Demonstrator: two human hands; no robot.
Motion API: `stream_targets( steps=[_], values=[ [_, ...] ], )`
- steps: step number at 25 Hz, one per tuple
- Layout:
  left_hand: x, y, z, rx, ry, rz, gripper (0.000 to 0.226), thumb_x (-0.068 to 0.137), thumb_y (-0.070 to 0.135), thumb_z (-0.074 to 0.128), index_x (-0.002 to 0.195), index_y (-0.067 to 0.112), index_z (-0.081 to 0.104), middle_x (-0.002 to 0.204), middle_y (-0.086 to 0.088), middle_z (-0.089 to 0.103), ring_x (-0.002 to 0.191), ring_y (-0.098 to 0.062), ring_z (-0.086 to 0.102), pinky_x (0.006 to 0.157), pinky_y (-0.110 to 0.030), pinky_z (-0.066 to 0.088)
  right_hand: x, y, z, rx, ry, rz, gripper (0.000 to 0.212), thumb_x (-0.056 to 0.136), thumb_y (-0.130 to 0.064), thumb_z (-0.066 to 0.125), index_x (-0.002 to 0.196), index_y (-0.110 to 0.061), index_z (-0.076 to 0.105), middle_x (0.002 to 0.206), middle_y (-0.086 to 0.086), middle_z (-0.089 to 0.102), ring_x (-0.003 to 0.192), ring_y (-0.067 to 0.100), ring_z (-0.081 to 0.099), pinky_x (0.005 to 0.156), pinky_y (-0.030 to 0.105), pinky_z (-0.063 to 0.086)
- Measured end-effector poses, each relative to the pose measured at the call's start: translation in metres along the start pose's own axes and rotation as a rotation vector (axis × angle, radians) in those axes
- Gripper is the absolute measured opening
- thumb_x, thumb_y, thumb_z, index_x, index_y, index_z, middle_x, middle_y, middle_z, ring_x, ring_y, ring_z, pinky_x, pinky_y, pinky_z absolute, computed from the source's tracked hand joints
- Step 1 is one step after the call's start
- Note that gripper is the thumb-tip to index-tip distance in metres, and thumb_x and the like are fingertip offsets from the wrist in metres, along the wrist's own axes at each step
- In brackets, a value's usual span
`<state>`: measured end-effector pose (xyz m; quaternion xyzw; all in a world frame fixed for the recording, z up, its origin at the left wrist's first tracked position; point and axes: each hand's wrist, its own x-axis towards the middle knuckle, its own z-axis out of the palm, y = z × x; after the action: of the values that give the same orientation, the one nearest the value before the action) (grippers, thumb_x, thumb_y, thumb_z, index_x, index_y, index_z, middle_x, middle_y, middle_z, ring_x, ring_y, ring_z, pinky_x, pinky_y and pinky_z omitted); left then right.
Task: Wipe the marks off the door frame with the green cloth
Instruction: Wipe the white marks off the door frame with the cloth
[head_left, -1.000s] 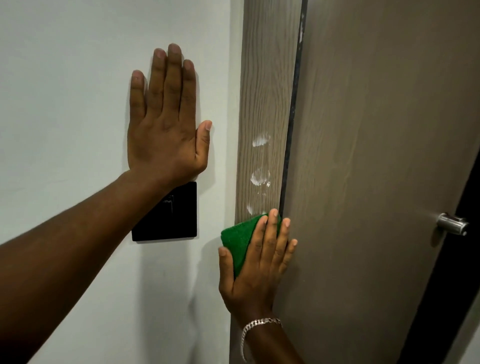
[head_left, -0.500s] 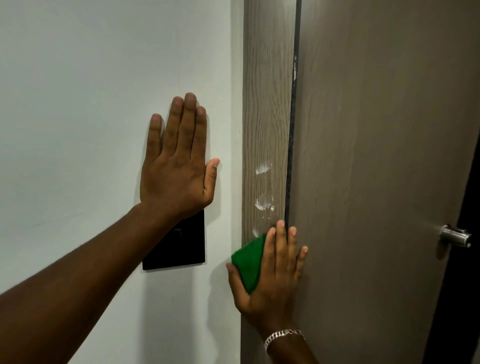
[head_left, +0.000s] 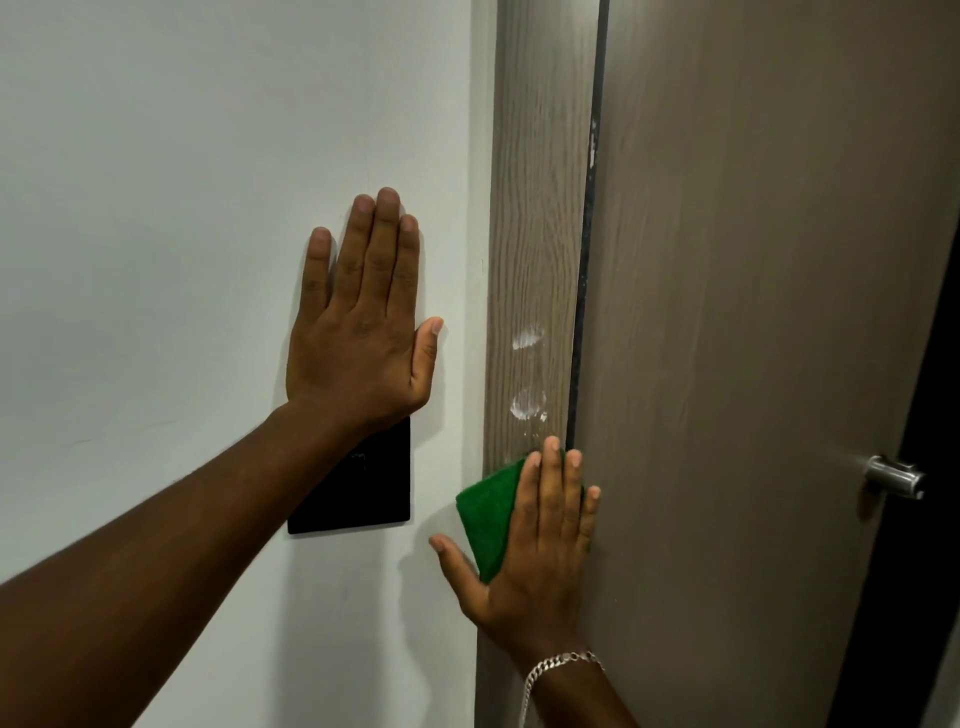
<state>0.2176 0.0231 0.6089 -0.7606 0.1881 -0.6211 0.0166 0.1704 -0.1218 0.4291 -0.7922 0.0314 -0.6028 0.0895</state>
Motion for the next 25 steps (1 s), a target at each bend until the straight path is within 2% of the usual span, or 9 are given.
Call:
stream_targets(
  steps=[4,8,12,15,19,23,25],
  values=[
    [0.0,-0.001,0.001,0.004,0.001,0.003,0.077,0.094,0.044,0.026,0.154,0.003,0.001,0.164,-0.02,0.003,0.153,-0.033,0.001,0.124,-0.053,0.007,0.015,-0.007,0.001,0.025,0.017,0.129,0.105,0.085,-0.078,0.036,0.154,-0.003,0.012,0.166,0.015,0.01,0.154,0.032,0.005,0.126,0.047,-0.001],
    [0.0,-0.001,0.0,0.004,0.002,-0.004,0.077,0.094,0.045,0.026,0.154,0.003,0.002,0.164,-0.02,0.004,0.153,-0.033,0.002,0.124,-0.053,0.008,0.009,0.013,-0.005,-0.024,-0.019,-0.076,0.101,0.087,-0.073,0.038,0.154,-0.003,0.008,0.164,0.013,0.007,0.155,0.03,0.002,0.127,0.046,0.002],
    [0.0,-0.001,0.001,-0.006,-0.01,0.004,0.079,0.094,0.048,0.026,0.154,0.003,0.001,0.164,-0.019,0.003,0.153,-0.032,0.001,0.124,-0.052,0.005,0.024,0.005,-0.005,-0.006,0.022,0.038,0.099,0.089,-0.072,0.035,0.153,0.0,0.013,0.164,0.016,0.011,0.155,0.031,0.002,0.127,0.046,0.0],
    [0.0,-0.002,-0.001,0.0,-0.016,0.001,0.081,0.093,0.05,0.026,0.154,0.004,0.0,0.165,-0.02,0.002,0.153,-0.032,0.0,0.124,-0.052,0.004,0.018,0.01,-0.008,-0.028,-0.008,-0.077,0.098,0.089,-0.07,0.038,0.152,0.0,0.011,0.163,0.016,0.009,0.154,0.031,0.001,0.126,0.049,0.004],
    [0.0,-0.001,-0.002,0.005,-0.018,0.012,0.081,0.094,0.05,0.026,0.154,0.003,0.001,0.164,-0.02,0.003,0.153,-0.033,0.001,0.124,-0.052,0.005,0.04,-0.002,-0.007,0.016,0.065,0.101,0.1,0.088,-0.072,0.036,0.154,-0.001,0.01,0.164,0.017,0.008,0.154,0.032,0.002,0.126,0.048,0.0],
    [0.0,-0.001,-0.002,0.004,-0.027,-0.001,0.081,0.093,0.051,0.025,0.154,0.004,0.0,0.165,-0.019,0.002,0.153,-0.032,0.0,0.124,-0.052,0.005,0.034,0.007,-0.009,0.017,0.04,-0.034,0.1,0.088,-0.071,0.038,0.152,0.0,0.01,0.164,0.015,0.007,0.155,0.03,0.0,0.126,0.051,0.003],
    [0.0,-0.002,-0.001,0.008,-0.024,0.002,0.082,0.093,0.052,0.025,0.154,0.004,0.0,0.165,-0.019,0.002,0.153,-0.032,0.001,0.124,-0.052,0.005,0.046,0.004,-0.009,0.022,0.08,0.048,0.102,0.087,-0.072,0.04,0.153,0.001,0.012,0.164,0.016,0.008,0.155,0.031,0.001,0.126,0.05,0.001]
  ],
)
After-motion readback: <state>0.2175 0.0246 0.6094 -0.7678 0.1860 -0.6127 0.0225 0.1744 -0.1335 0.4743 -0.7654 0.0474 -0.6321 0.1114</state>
